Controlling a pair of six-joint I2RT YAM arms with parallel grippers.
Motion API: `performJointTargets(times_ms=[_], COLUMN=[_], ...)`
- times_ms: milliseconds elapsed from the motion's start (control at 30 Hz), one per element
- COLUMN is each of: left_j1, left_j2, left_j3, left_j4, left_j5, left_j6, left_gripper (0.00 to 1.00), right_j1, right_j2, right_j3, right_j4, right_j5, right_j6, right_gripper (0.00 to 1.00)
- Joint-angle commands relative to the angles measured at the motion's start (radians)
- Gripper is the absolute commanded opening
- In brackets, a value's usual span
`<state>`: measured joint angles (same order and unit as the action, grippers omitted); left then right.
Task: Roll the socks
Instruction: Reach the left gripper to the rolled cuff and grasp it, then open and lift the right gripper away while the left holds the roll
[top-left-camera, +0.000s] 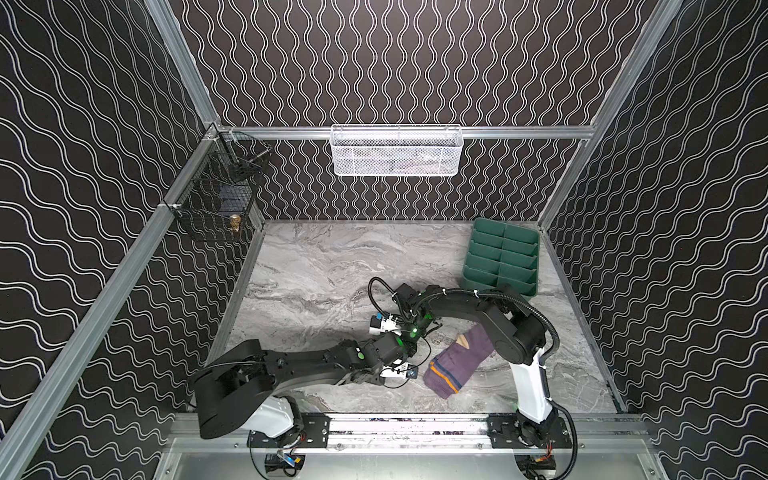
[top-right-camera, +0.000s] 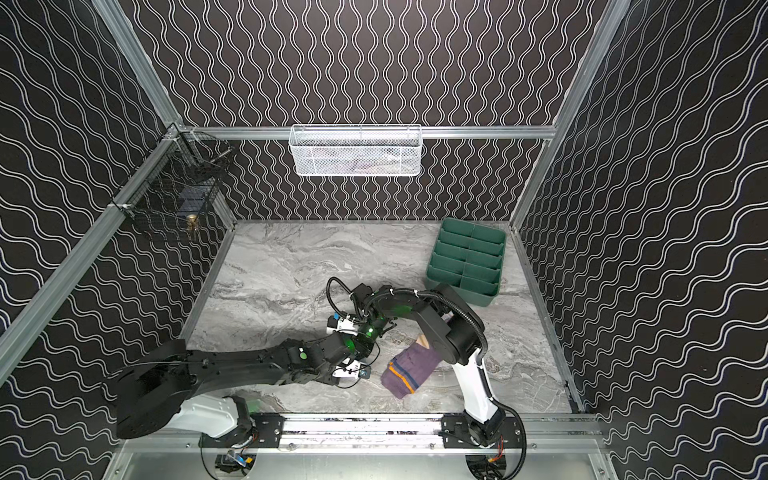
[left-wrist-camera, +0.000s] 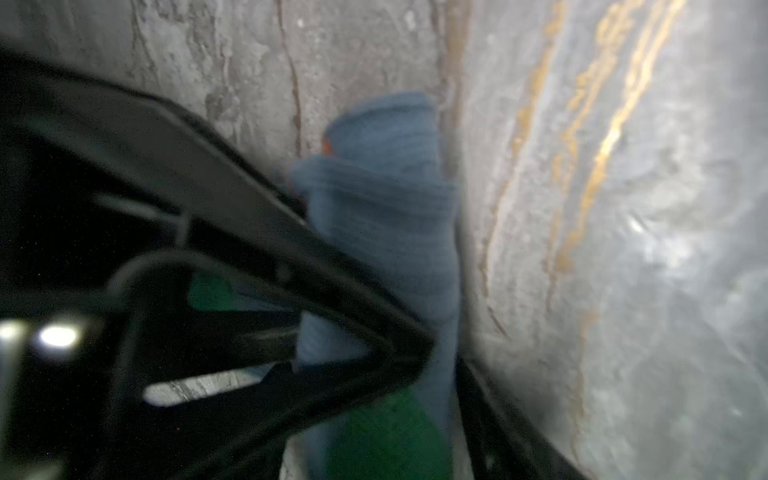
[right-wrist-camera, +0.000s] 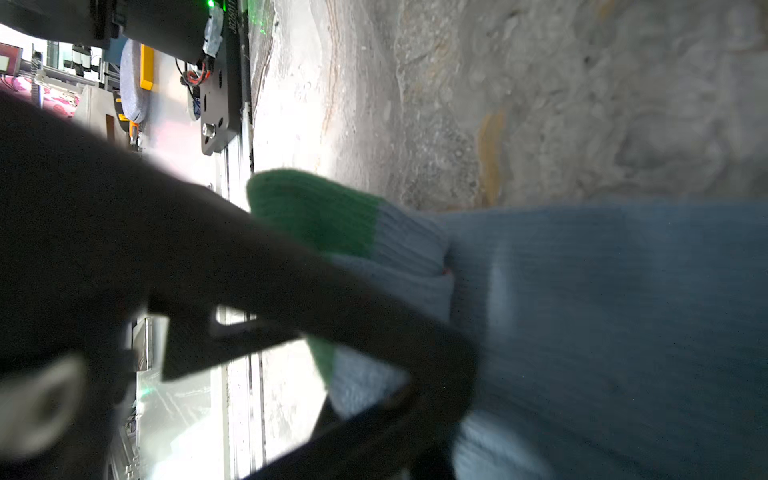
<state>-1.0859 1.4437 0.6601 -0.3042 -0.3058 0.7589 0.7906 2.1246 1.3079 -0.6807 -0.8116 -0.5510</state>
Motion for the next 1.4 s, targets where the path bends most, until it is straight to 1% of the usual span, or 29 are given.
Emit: performJointTargets(times_ms=[0, 167, 200, 233, 267, 300, 333, 367, 400, 433, 500, 567, 633, 667, 767, 867, 900, 933, 1000, 1033, 1100, 1167, 1233, 1300, 1367], left_j1=[-0.002, -0.002, -0.002, -0.002, -0.002, -0.002, -0.002, -0.002, -0.002, -0.002, -0.001, 0.001, 0.004, 0.008, 0.026, 0.045, 0.06, 0.081, 0.122, 0.146, 0.176, 0.204, 0.221, 0.234, 0.245], left_j2=[0.035, 0.016, 0.01, 0.006, 0.003, 0.003, 0.006, 0.006, 0.008, 0.008, 0.005, -0.004, -0.007, -0.006, 0.005, 0.058, 0.089, 0.125, 0.185, 0.208, 0.235, 0.257, 0.281, 0.313, 0.352], left_j3=[0.01, 0.006, 0.002, 0.0, 0.001, 0.002, 0.005, 0.006, 0.004, 0.004, -0.001, -0.004, 0.0, 0.007, 0.039, 0.117, 0.159, 0.204, 0.281, 0.311, 0.338, 0.351, 0.365, 0.391, 0.421], left_j4=[0.017, -0.024, -0.022, -0.025, -0.031, -0.034, -0.042, -0.049, -0.056, -0.063, -0.082, -0.087, -0.102, -0.114, -0.154, -0.245, -0.287, -0.333, -0.406, -0.435, -0.449, -0.462, -0.467, -0.487, -0.505], left_j5=[0.033, 0.048, 0.053, 0.062, 0.069, 0.072, 0.082, 0.095, 0.108, 0.122, 0.151, 0.166, 0.161, 0.164, 0.181, 0.22, 0.246, 0.28, 0.332, 0.372, 0.398, 0.42, 0.422, 0.428, 0.433], left_j6=[-0.017, -0.019, -0.018, -0.018, -0.017, -0.018, -0.02, -0.018, -0.017, -0.015, -0.009, -0.005, 0.0, 0.0, 0.002, -0.02, -0.039, -0.062, -0.101, -0.108, -0.115, -0.11, -0.117, -0.123, -0.131], left_gripper=[0.48, 0.17, 0.1, 0.02, 0.0, 0.0, 0.0, 0.0, 0.0, 0.0, 0.0, 0.0, 0.0, 0.0, 0.0, 0.0, 0.0, 0.0, 0.0, 0.0, 0.0, 0.0, 0.0, 0.0, 0.0], right_j1=[0.002, 0.002, 0.002, 0.002, 0.002, 0.002, 0.002, 0.002, 0.002, 0.002, -0.003, -0.015, -0.053, -0.073, -0.17, -0.219, -0.22, -0.218, -0.213, -0.198, -0.133, -0.023, 0.109, 0.236, 0.373], right_j2=[0.036, 0.012, 0.004, -0.002, -0.013, -0.024, -0.045, -0.068, -0.101, -0.137, -0.217, -0.311, -0.407, -0.438, -0.574, -0.708, -0.765, -0.836, -0.939, -0.995, -1.083, -1.15, -1.202, -1.239, -1.275], right_j3=[-0.019, -0.034, -0.038, -0.041, -0.046, -0.054, -0.072, -0.092, -0.116, -0.139, -0.177, -0.215, -0.246, -0.253, -0.267, -0.292, -0.303, -0.354, -0.414, -0.455, -0.521, -0.586, -0.65, -0.713, -0.796], right_j4=[-0.031, -0.013, -0.007, -0.002, 0.007, 0.019, 0.048, 0.081, 0.111, 0.133, 0.183, 0.243, 0.31, 0.325, 0.375, 0.421, 0.441, 0.47, 0.513, 0.547, 0.579, 0.609, 0.643, 0.687, 0.737], right_j5=[0.375, 0.389, 0.39, 0.392, 0.398, 0.407, 0.431, 0.462, 0.49, 0.511, 0.555, 0.62, 0.739, 0.76, 0.822, 0.918, 0.951, 0.981, 0.969, 0.983, 1.085, 1.244, 1.393, 1.479, 1.496], right_j6=[-0.036, -0.026, -0.024, -0.02, -0.018, -0.018, -0.01, 0.002, 0.009, 0.01, 0.031, 0.068, 0.142, 0.164, 0.286, 0.376, 0.384, 0.382, 0.354, 0.322, 0.239, 0.123, -0.003, -0.118, -0.267], right_gripper=[0.06, 0.12, 0.16, 0.2, 0.26, 0.29, 0.35, 0.42, 0.52, 0.59, 0.66, 0.69, 0.71, 0.71, 0.71, 0.7, 0.69, 0.68, 0.65, 0.64, 0.62, 0.62, 0.62, 0.63, 0.63])
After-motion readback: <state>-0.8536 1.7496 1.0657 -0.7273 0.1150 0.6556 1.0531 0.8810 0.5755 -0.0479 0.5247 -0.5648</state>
